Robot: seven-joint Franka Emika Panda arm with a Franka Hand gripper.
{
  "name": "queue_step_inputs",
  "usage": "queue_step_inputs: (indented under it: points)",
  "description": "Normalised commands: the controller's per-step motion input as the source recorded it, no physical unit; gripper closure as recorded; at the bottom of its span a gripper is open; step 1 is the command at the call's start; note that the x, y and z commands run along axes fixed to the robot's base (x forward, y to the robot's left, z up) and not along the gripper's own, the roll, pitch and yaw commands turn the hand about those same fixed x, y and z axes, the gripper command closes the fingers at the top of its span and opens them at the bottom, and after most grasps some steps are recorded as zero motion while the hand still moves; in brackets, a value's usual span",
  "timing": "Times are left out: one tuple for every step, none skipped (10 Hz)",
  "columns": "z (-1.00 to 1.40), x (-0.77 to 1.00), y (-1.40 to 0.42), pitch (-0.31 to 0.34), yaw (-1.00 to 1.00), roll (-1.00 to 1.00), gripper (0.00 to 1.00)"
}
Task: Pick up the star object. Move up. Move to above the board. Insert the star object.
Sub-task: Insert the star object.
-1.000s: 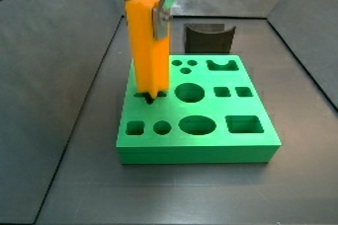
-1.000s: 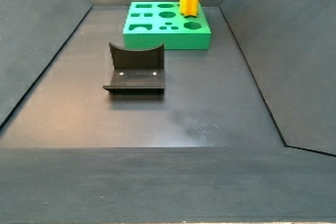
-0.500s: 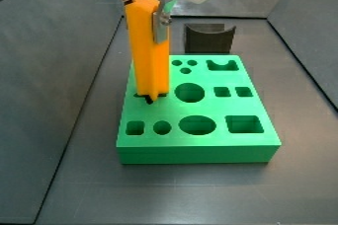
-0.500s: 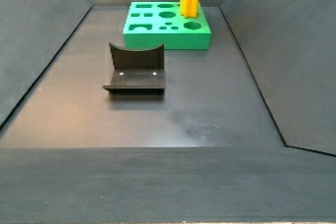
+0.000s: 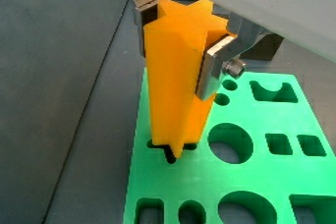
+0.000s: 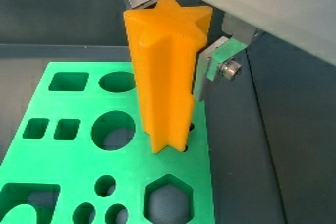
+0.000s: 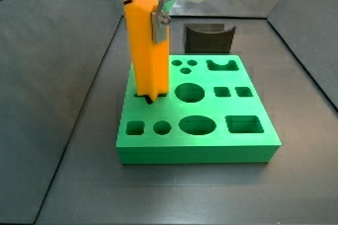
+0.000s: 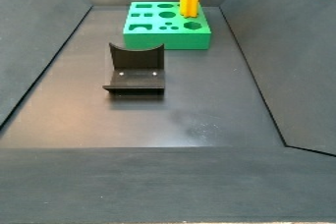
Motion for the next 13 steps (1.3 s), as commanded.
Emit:
queue_step_inputs:
  points:
    - [0.00,-0.17,0.00,-0.110,-0.07,-0.12,1.00]
    - [0.00,-0.10,0.00,-0.084,0.00,-0.07,1.00]
    - [0.00,-0.17,0.00,-0.096,-0.03,-0.08,1.00]
    - [0.00,-0.16,0.00,-0.103,-0.04,-0.06,1.00]
    - [-0.04,-0.02,-0.06,-0.124,-0.12,-0.07,1.00]
    - [-0.17,0.00,-0.14,-0.137,-0.24,-0.08,1.00]
    - [-0.30,0.00,-0.13,-0.130,-0.35,-0.08,1.00]
    - [-0.38,0.00,-0.02,-0.080,-0.30,0.00,1.00]
    - [-0.31,0.00,0.00,-0.036,-0.12,0.05,1.00]
    - [-0.25,0.00,0.17,0.000,0.00,0.07,1.00]
    - [-0.21,0.00,0.19,0.000,0.00,0.05,1.00]
    - [-0.13,0.00,0.15,0.000,0.00,0.00,1.00]
    - [-0.08,0.00,0.09,0.000,0.00,0.00,1.00]
